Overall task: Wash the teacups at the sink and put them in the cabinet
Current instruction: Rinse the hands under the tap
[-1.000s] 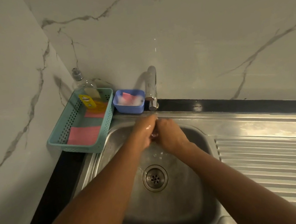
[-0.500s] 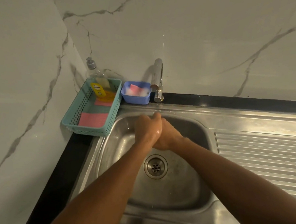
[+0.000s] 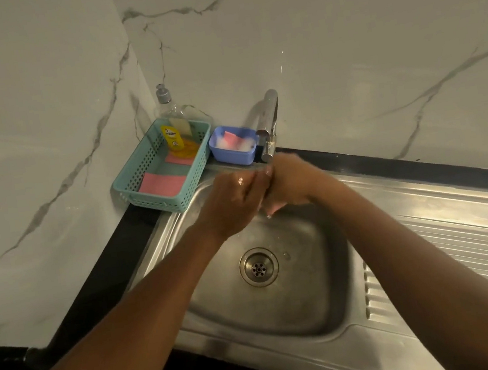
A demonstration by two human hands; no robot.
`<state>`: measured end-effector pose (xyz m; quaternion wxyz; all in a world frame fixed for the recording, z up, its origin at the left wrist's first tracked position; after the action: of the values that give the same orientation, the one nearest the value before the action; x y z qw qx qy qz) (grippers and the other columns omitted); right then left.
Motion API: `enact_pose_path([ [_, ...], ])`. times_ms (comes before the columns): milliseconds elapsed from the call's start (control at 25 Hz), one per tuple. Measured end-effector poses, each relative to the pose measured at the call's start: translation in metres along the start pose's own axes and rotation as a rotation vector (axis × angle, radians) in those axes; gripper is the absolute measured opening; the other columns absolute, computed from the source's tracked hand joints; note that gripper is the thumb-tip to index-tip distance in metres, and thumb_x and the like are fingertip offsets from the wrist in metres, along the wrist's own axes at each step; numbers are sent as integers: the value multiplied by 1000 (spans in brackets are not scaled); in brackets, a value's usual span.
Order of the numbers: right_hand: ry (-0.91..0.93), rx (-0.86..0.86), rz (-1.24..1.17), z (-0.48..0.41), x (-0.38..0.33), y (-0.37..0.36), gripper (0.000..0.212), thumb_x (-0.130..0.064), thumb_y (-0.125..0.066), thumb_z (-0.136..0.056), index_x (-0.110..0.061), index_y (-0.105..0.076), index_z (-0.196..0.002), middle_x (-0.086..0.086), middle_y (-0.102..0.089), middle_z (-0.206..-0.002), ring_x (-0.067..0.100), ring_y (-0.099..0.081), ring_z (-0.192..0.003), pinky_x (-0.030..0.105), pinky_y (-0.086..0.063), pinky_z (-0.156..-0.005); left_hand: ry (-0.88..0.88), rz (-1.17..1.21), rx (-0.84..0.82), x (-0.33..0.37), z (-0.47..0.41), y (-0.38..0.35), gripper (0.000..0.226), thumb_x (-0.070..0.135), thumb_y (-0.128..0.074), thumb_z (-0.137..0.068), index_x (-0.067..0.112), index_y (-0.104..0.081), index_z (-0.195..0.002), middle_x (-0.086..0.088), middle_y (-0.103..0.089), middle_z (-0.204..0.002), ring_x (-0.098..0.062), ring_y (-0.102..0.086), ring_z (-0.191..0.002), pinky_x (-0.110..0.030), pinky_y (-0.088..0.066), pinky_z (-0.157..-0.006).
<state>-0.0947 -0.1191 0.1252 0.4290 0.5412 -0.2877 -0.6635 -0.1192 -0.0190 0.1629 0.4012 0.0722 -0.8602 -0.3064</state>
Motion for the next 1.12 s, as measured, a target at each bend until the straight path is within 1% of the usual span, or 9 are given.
enact_pose_path([
  [200,164,751,-217,51,-4,17,9,-2,-64,-89,-7,-71,-86,-1,-66,-76,3,-58,-66,12,-44,-64,-170,-55,253,8,23,4,17,3,-59,-100,1,-72,-110,-11,-71,-100,-16,-65,-92,-24,-54,-84],
  [280,-84,445,-299,39,39,-100,17,-2,-62,-92,-7,-69,-107,4,-71,-96,1,-65,-85,14,-47,-75,182,-84,-104,-55,61,-59,22,11,-53,-99,13,-71,-111,-9,-69,-108,-23,-66,-102,-42,-56,-91],
  [360,-337,-79,-238,55,88,-224,35,-2,-56,-94,-5,-63,-128,14,-67,-126,20,-64,-115,24,-48,-92,620,-348,-791,-119,155,-126,40,4,-49,-96,18,-62,-131,-10,-55,-134,-37,-49,-134,-57,-41,-111],
  [400,-367,-80,-246,60,103,-240,39,1,-53,-92,-6,-63,-130,14,-65,-130,24,-62,-120,26,-48,-96,660,-475,-879,-134,182,-131,46,-2,-46,-95,15,-59,-136,-11,-50,-139,-38,-41,-140,-52,-38,-115],
  [640,-307,127,-363,57,60,-130,4,-8,-77,-81,-9,-80,-83,1,-73,-72,6,-64,-63,24,-52,-66,742,73,-177,-92,121,-58,8,6,-74,-79,13,-78,-79,-4,-77,-80,-17,-72,-80,-44,-60,-78],
  [840,140,770,-594,122,-9,16,8,-9,-77,-85,-15,-76,-91,-6,-74,-83,5,-68,-77,14,-53,-73,419,714,235,-4,53,31,16,-7,-75,-82,-1,-76,-97,-10,-78,-90,-20,-75,-89,-29,-59,-82],
  [920,60,782,-383,103,11,-43,14,-2,-71,-88,-8,-73,-101,2,-73,-97,12,-68,-91,19,-51,-82,477,437,118,-40,75,-5,23,-3,-71,-88,5,-73,-109,-1,-76,-102,-14,-73,-98,-30,-56,-86],
  [1040,-248,15,-154,69,73,-219,41,-6,-65,-90,-9,-62,-131,11,-62,-135,25,-54,-132,26,-43,-104,665,-426,-827,-126,198,-119,81,8,-57,-93,30,-17,-160,-2,-5,-168,-41,-10,-154,-57,-21,-119],
  [1120,-365,90,-258,71,101,-229,45,0,-60,-87,-10,-64,-131,10,-62,-134,26,-53,-133,22,-42,-100,618,-556,-704,-138,203,-111,69,4,-51,-95,25,-30,-157,-5,-8,-169,-40,-7,-154,-49,-22,-122],
])
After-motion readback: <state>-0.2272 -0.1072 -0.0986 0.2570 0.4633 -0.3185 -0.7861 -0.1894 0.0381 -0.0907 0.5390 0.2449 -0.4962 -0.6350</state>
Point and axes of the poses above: each hand's wrist, its own z-axis away from the middle knuckle, its own y-axis out of the back of the hand, x = y × z, the point moved 10 cm from there along -z, towards the middle knuckle
